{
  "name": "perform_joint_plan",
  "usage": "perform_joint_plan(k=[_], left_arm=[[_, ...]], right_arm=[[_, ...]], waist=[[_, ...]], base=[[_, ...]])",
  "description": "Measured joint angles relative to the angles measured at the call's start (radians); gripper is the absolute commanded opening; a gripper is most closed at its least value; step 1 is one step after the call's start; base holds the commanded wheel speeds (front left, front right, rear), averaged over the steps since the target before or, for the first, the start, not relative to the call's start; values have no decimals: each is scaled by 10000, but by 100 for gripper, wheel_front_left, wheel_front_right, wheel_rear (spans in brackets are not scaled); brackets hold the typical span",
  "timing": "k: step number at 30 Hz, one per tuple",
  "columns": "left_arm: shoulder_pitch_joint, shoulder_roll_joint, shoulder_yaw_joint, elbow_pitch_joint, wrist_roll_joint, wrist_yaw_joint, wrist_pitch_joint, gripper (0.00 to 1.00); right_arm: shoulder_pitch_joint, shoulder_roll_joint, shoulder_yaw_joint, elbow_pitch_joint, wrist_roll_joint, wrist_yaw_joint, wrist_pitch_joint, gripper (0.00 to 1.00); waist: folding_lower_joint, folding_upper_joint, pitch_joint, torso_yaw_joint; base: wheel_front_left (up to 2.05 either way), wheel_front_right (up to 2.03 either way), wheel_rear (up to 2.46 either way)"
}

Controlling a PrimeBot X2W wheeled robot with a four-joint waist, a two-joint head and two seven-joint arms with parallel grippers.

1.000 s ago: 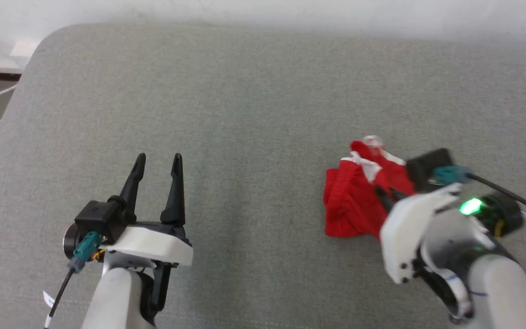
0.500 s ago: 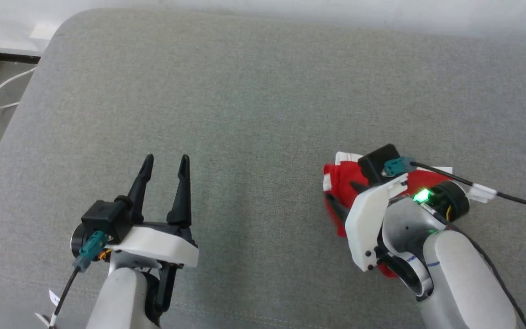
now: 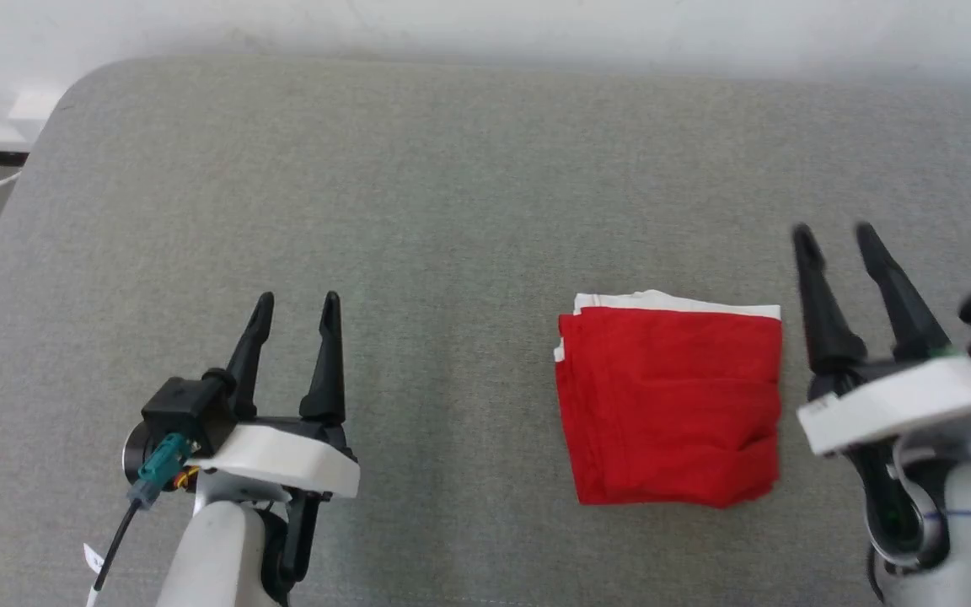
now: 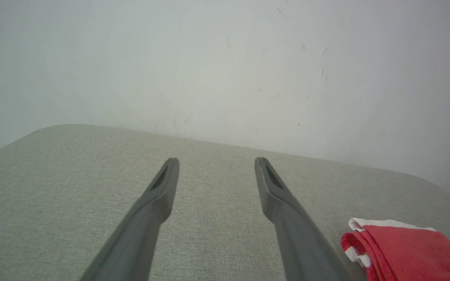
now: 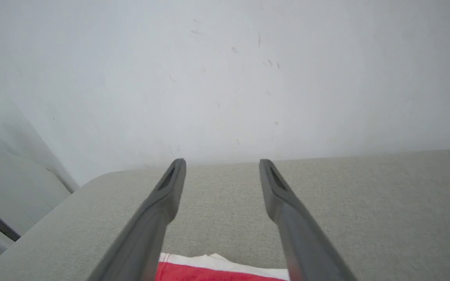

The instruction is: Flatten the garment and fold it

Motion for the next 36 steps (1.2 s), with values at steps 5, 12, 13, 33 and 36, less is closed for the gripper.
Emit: perform_joint_plan(k=[5, 12, 13, 33, 36], left_arm=[[81, 0, 59, -33, 13, 0, 0, 100], [81, -2, 113, -54, 12, 0, 0, 100], [81, -2, 111, -54, 13, -2, -2, 100], [94, 0, 194, -115, 31, 44, -2, 100], [174, 0, 343, -219, 148, 44, -2, 100]], right_arm=[[735, -17, -842, 911, 276, 0, -387, 100], [880, -6, -667, 2594, 986, 0, 719, 100], [862, 2, -633, 2769, 1156, 0, 874, 100], [-344, -38, 395, 4757, 357, 2, 3670, 0], [-730, -209, 1289, 4468, -1202, 0, 4144, 0]], waist=[[0, 0, -80, -269], [0, 0, -8, -408], [0, 0, 14, -405], [0, 0, 87, -239], [0, 0, 100, -508]], base=[[0, 0, 0], [0, 0, 0], [0, 0, 0], [0, 0, 0], [0, 0, 0]])
